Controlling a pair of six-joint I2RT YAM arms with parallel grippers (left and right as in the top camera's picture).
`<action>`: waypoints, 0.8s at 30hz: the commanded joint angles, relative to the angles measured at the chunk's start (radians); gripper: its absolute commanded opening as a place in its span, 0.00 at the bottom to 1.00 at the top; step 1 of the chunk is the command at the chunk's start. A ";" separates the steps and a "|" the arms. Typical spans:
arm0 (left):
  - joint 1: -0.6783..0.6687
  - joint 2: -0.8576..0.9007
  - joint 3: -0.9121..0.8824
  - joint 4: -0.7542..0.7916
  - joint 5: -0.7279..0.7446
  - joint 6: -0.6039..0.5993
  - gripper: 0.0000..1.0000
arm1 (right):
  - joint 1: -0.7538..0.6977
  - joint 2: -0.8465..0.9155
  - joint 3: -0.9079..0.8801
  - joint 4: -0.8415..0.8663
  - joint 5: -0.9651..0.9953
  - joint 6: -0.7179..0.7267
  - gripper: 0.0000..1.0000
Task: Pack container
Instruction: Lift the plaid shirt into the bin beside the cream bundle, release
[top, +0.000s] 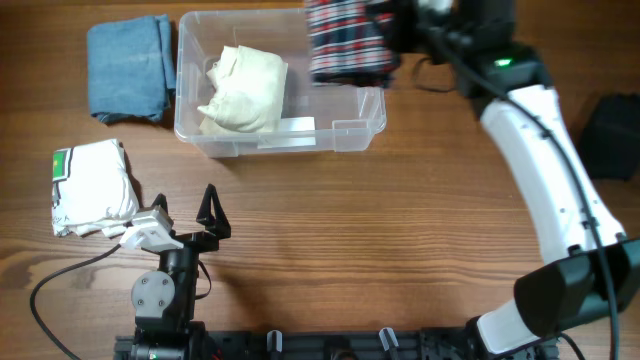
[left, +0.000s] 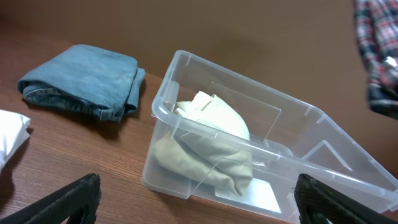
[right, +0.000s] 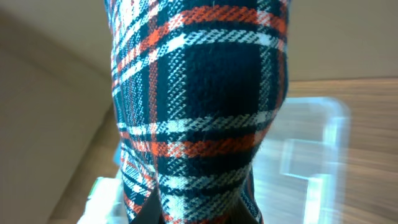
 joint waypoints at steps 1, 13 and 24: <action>0.005 -0.006 -0.005 0.000 0.001 -0.005 1.00 | 0.113 0.070 0.029 0.040 0.150 0.078 0.04; 0.005 -0.006 -0.005 0.000 0.001 -0.005 1.00 | 0.163 0.328 0.029 -0.021 0.227 0.101 0.04; 0.005 -0.006 -0.005 0.000 0.001 -0.005 1.00 | 0.163 0.327 0.029 -0.055 0.282 0.039 0.88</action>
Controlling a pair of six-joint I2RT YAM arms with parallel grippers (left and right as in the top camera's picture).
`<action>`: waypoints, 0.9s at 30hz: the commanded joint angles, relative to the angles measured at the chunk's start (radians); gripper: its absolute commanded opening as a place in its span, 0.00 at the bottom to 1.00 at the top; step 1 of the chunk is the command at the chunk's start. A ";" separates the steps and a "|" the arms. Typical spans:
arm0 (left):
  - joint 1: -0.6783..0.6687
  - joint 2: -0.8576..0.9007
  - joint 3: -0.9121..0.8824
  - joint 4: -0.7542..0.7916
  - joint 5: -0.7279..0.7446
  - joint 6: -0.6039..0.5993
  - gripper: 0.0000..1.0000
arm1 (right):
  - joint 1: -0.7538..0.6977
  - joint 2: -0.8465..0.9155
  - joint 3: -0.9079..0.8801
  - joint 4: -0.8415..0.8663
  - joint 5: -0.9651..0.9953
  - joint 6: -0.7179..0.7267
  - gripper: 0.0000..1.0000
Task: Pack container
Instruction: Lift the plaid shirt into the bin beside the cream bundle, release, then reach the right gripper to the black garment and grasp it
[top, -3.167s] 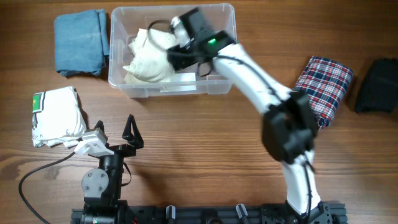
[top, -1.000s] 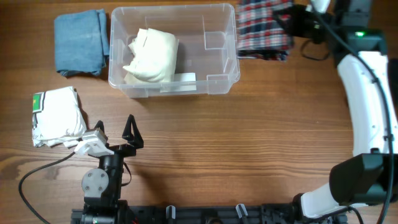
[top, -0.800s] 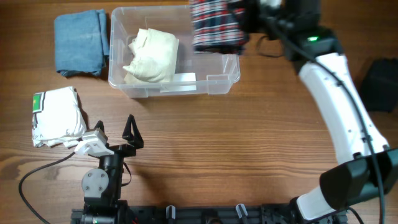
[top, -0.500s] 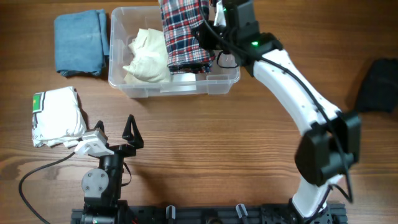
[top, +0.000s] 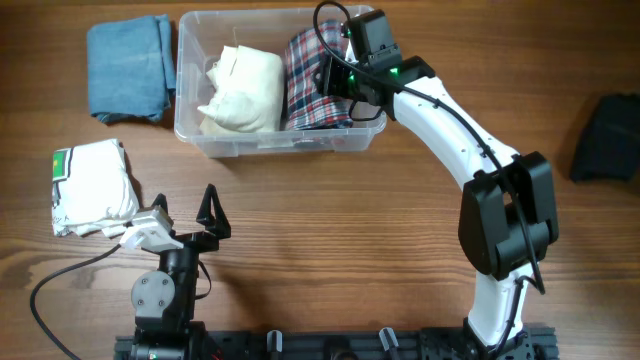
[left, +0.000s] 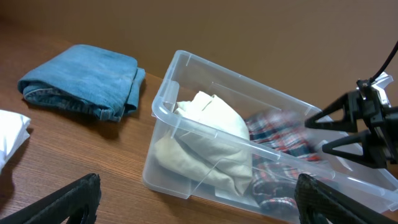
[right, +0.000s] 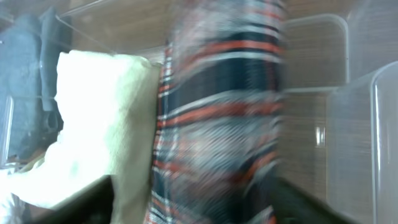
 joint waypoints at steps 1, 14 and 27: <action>0.005 -0.006 -0.005 0.000 0.001 -0.006 1.00 | -0.003 -0.015 0.028 0.018 0.016 -0.070 0.88; 0.005 -0.006 -0.005 0.000 0.001 -0.005 1.00 | -0.372 -0.327 0.183 -0.376 -0.016 -0.169 0.91; 0.005 -0.006 -0.005 0.000 0.001 -0.005 1.00 | -1.161 -0.172 0.091 -0.563 -0.048 -0.329 0.99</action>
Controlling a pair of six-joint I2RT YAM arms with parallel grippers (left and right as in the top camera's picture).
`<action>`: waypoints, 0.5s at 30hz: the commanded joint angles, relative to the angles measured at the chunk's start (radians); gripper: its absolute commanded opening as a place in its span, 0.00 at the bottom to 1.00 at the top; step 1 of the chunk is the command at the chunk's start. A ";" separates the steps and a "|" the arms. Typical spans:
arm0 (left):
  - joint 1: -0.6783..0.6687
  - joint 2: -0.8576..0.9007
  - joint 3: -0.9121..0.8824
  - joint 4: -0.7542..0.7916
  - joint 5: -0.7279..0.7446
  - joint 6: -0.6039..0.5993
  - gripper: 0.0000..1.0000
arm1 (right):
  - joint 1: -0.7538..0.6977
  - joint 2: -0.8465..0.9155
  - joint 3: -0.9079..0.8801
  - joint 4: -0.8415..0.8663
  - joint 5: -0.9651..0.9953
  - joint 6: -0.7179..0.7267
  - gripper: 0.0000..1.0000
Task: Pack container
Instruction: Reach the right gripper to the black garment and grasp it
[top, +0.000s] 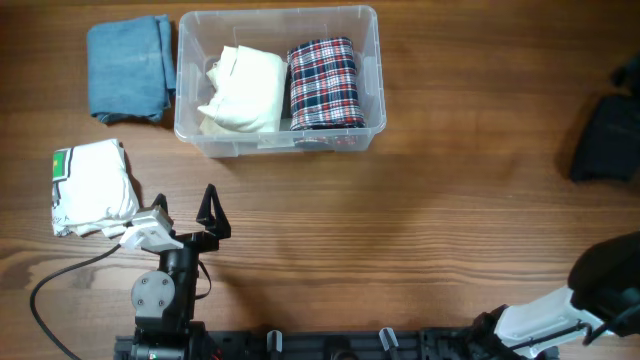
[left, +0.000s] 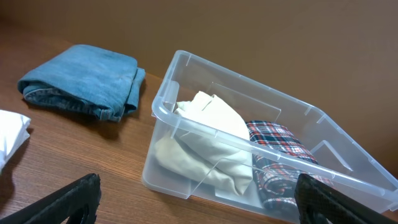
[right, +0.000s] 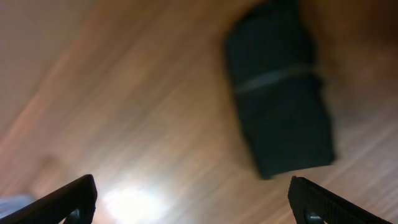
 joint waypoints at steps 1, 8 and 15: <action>0.005 -0.006 -0.005 0.000 0.001 -0.005 1.00 | -0.102 0.089 -0.065 0.016 -0.044 -0.077 0.99; 0.005 -0.006 -0.005 0.000 0.001 -0.005 1.00 | -0.247 0.232 -0.100 0.038 -0.087 -0.151 0.97; 0.005 -0.006 -0.005 0.000 0.001 -0.005 1.00 | -0.251 0.336 -0.101 0.089 -0.152 -0.224 0.89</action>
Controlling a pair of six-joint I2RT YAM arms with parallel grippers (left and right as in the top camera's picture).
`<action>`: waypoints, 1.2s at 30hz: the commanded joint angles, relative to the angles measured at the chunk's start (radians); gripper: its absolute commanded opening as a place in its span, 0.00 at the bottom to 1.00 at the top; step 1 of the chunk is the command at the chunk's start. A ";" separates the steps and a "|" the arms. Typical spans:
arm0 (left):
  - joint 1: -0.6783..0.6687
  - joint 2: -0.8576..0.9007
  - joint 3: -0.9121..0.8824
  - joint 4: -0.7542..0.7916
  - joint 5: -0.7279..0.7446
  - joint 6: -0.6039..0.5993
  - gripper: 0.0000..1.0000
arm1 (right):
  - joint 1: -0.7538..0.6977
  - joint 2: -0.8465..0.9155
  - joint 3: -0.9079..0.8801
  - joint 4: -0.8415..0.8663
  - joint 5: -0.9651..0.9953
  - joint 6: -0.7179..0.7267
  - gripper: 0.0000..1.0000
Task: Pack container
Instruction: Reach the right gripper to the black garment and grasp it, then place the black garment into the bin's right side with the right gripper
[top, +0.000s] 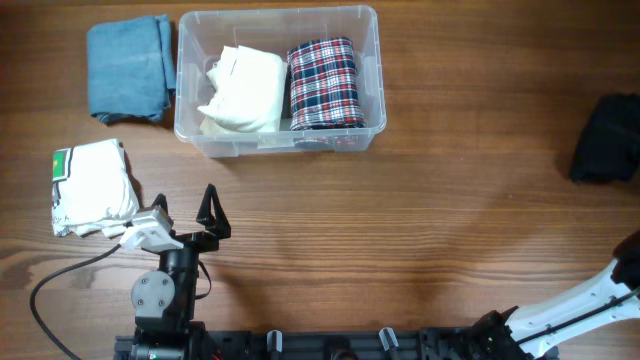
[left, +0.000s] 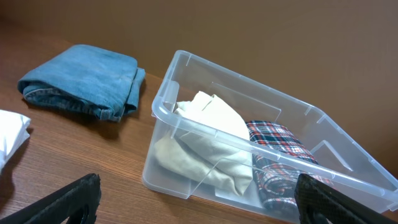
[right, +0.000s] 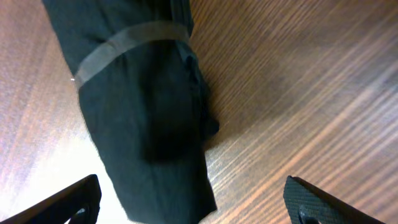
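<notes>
The clear plastic container (top: 280, 13) stands at the back of the table and holds a cream garment (top: 245, 88) with a folded plaid garment (top: 323, 82) to its right. Both also show in the left wrist view, cream garment (left: 208, 134) and plaid garment (left: 280, 155). A black folded garment (top: 605, 138) lies at the far right edge. My right gripper (right: 196, 202) hangs open just over this black garment (right: 140, 112), nothing between its fingers. My left gripper (top: 183, 207) rests open near the front left, empty.
Folded blue jeans (top: 128, 68) lie left of the container. A white garment with a green label (top: 92, 188) lies at the left, beside the left arm. Only part of the right arm (top: 590, 300) shows overhead, at the bottom right corner.
My right gripper, still open, has come closer to the black garment, which now fills much more of its view. The container, its contents and the left arm have not moved.
My right gripper first held the plaid garment above the container's right end. Then it was down inside the container with the plaid beside the cream garment. Later the plaid lay there alone and the gripper was open far right, above the black garment, now nearer to it.
</notes>
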 joint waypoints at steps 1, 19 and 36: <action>0.005 -0.006 -0.005 0.000 0.001 -0.005 1.00 | 0.013 0.072 -0.003 0.026 -0.060 -0.053 0.88; 0.005 -0.006 -0.005 0.000 0.001 -0.005 1.00 | 0.195 0.063 0.002 0.088 -0.187 -0.065 0.04; 0.005 -0.006 -0.005 0.000 0.001 -0.005 1.00 | 0.810 -0.500 0.041 0.308 -0.421 0.226 0.04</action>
